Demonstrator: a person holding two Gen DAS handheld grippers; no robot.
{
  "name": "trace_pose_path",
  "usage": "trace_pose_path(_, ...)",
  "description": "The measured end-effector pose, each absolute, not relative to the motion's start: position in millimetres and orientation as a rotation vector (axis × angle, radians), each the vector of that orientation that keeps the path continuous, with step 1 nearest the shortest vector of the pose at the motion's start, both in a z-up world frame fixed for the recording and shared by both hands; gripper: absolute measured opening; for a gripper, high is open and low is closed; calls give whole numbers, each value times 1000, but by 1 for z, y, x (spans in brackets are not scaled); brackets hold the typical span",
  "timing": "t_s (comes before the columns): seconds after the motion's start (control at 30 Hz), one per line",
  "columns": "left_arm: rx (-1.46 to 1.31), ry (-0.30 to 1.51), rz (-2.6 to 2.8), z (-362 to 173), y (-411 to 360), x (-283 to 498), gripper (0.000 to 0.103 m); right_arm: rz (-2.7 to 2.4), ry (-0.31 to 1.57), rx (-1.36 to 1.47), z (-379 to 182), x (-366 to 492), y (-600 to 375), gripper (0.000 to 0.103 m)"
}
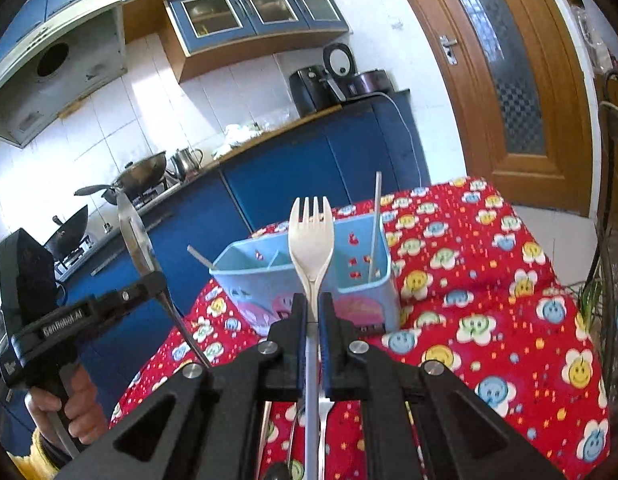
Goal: Organize utensils
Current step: 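Lift the knife and fork and lower them into the blue holder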
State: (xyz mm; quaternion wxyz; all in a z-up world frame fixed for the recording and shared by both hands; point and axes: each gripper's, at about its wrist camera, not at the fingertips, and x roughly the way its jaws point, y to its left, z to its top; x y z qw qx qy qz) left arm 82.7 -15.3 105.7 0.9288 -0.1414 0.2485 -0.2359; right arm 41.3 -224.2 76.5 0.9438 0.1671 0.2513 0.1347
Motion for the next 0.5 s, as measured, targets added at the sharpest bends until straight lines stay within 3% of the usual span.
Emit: trace_pose_path(0.5, -190, 316, -333, 150, -29, 138, 6, 274, 426, 372, 77, 68, -240, 7)
